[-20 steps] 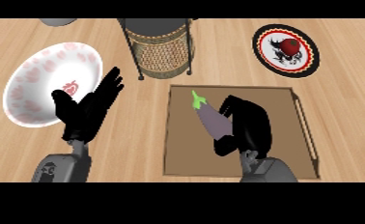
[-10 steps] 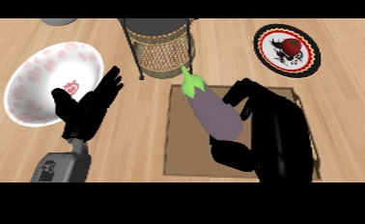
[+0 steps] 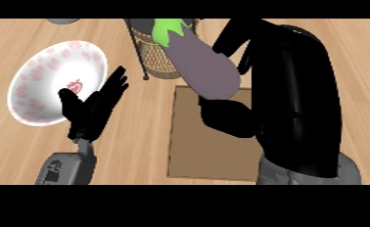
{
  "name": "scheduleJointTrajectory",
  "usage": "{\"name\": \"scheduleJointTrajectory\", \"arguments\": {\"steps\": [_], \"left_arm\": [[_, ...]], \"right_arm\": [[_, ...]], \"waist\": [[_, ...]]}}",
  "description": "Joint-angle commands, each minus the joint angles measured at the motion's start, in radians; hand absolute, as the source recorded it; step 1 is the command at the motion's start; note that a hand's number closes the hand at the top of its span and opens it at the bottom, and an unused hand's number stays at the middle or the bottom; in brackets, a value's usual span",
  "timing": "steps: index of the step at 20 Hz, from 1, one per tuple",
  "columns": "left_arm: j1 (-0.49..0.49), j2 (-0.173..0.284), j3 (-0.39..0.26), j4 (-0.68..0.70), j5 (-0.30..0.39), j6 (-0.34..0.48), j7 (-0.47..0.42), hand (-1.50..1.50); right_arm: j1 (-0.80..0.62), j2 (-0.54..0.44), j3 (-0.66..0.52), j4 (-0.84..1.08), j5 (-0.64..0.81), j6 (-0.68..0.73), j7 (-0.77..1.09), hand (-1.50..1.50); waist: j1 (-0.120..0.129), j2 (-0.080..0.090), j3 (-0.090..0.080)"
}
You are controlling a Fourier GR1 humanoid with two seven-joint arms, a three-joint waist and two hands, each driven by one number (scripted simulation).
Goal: Pick the eggplant from the tray and place it in the tiered basket
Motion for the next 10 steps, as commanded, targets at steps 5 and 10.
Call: {"name": "scheduleJointTrajectory", "arguments": {"steps": [5,10], "left_arm": [[0.014,0.008,-0.013,-0.075,0.006,-0.005,0.064,0.0],[-0.025,-0.022,-0.019,-0.001,-0.003,-0.001,0.022,0.0]], "right_arm": [[-0.303,0.006,-0.138,0.329,-0.058,0.053,0.097,1.5],[-0.481,0.006,-0.223,0.608,-0.109,-0.11,0.061,1.5]], "waist": [[0.016,0.0,0.0],[0.025,0.008,0.0]]}}
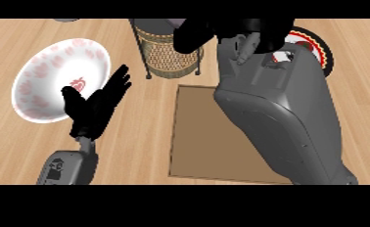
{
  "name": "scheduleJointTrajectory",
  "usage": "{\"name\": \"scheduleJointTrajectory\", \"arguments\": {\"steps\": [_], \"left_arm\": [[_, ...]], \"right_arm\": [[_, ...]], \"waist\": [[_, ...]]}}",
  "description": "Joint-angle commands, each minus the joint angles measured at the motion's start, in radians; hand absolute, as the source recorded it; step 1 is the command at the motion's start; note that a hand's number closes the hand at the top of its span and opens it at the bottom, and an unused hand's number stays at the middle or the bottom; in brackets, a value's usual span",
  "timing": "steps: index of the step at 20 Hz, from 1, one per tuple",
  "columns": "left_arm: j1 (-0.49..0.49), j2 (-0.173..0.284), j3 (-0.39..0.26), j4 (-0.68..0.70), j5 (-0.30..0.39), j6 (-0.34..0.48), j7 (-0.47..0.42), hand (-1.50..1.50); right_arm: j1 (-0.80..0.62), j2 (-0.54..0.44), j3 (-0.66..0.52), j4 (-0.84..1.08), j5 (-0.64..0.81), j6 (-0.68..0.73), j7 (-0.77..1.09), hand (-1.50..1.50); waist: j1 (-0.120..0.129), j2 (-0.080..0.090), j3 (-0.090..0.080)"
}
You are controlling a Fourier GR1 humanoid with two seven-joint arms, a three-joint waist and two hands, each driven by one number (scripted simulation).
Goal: Pick the eggplant from the tray and place it in the tiered basket
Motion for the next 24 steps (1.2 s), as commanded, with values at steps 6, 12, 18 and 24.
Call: {"name": "scheduleJointTrajectory", "arguments": {"steps": [6,12,18,24], "left_arm": [[0.013,-0.007,-0.013,-0.067,0.012,-0.001,0.057,0.0],[0.0,-0.019,-0.009,0.056,-0.016,-0.011,-0.067,0.0],[-0.045,-0.017,-0.008,0.017,-0.008,-0.003,0.005,0.0],[-0.053,-0.039,-0.043,0.061,-0.027,-0.02,-0.044,0.0]], "right_arm": [[-0.153,0.005,-0.137,0.475,0.008,-0.299,-0.108,1.5],[-0.246,0.005,-0.14,0.756,-0.08,-0.484,-0.252,1.5],[-0.299,0.005,-0.153,0.988,-0.157,-0.651,-0.34,1.5],[-0.283,0.005,-0.231,0.992,-0.402,-0.769,-0.532,-1.5]], "waist": [[0.011,0.006,0.001],[0.022,0.014,0.0],[0.048,0.02,0.0],[0.087,0.034,0.0]]}}
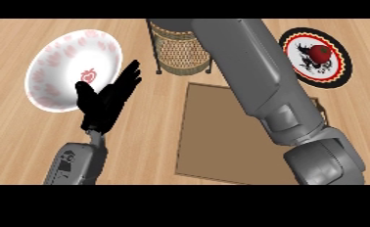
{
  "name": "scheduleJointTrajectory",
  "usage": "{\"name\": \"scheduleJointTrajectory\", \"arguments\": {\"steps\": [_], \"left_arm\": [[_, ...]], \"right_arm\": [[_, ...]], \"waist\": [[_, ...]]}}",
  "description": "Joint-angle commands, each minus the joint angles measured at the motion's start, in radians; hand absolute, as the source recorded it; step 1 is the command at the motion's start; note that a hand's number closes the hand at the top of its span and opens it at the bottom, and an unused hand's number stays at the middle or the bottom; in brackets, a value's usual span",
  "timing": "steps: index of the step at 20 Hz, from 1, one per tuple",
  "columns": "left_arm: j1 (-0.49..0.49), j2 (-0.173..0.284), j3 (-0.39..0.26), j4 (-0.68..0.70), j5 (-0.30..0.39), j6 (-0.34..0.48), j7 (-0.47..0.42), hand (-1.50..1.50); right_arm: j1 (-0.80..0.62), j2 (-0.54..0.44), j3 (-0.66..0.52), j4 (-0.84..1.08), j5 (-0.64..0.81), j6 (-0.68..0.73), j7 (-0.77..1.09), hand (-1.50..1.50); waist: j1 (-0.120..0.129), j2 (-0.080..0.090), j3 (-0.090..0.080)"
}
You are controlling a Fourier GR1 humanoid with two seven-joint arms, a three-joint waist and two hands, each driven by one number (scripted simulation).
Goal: Pick the eggplant from the tray and place it in the tiered basket
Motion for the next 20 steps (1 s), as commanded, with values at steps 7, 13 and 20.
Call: {"name": "scheduleJointTrajectory", "arguments": {"steps": [7,13,20], "left_arm": [[-0.022,-0.032,-0.043,-0.002,-0.01,-0.013,-0.008,0.0],[-0.031,-0.028,-0.028,0.036,-0.016,-0.001,0.001,0.0],[-0.011,0.023,0.043,0.057,0.009,-0.01,-0.016,0.0]], "right_arm": [[-0.062,0.0,-0.036,0.15,-0.218,-0.101,-0.31,-1.5],[-0.122,0.0,-0.007,0.207,-0.237,-0.313,-0.373,-1.5],[-0.092,0.0,-0.094,0.229,-0.315,-0.474,-0.36,-1.5]], "waist": [[0.045,0.01,-0.001],[0.042,0.008,-0.002],[-0.043,-0.014,0.0]]}}
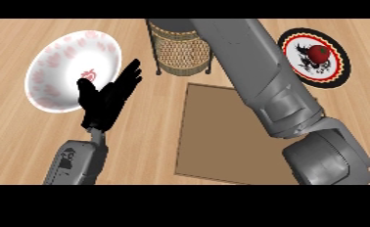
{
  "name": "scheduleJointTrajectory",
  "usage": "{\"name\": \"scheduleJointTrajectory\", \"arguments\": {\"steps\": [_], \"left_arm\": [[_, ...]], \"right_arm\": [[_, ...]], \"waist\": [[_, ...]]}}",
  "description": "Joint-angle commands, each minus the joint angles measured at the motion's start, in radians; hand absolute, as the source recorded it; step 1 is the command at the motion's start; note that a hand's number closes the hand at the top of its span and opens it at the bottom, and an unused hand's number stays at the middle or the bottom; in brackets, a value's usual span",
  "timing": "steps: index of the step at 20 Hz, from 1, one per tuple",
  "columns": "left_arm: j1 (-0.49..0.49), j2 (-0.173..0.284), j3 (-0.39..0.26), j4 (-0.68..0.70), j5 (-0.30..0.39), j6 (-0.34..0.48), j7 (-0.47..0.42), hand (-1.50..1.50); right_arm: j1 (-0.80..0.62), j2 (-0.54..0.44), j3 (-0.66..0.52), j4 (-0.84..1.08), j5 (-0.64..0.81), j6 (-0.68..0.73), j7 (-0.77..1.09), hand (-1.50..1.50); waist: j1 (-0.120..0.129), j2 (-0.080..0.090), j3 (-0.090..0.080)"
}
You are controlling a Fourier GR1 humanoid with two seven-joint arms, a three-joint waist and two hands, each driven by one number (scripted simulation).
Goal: Pick the eggplant from the tray and place it in the tiered basket
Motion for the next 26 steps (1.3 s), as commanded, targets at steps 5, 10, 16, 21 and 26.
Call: {"name": "scheduleJointTrajectory", "arguments": {"steps": [5,10,16,21,26], "left_arm": [[0.101,0.051,0.069,-0.054,0.04,-0.013,-0.012,0.0],[0.082,0.047,0.088,-0.056,0.034,0.028,0.039,0.0],[0.126,0.028,0.091,-0.03,0.019,0.045,-0.031,0.0],[0.175,0.055,0.112,-0.047,0.037,0.022,-0.037,0.0],[0.168,0.028,0.075,-0.083,0.003,0.054,-0.016,0.0]], "right_arm": [[0.106,-0.074,-0.007,-0.042,-0.018,0.054,0.025,-1.5],[0.252,-0.123,0.042,-0.235,-0.053,0.283,0.052,-1.5],[0.47,-0.224,0.094,-0.488,-0.1,0.51,0.069,-1.5],[0.636,-0.376,0.066,-0.76,-0.178,0.66,0.153,-1.5],[0.846,-0.508,0.0,-1.068,-0.286,0.786,0.227,-1.5]], "waist": [[-0.091,-0.03,0.002],[-0.142,-0.049,0.003],[-0.186,-0.059,0.003],[-0.193,-0.061,0.002],[-0.187,-0.054,0.003]]}}
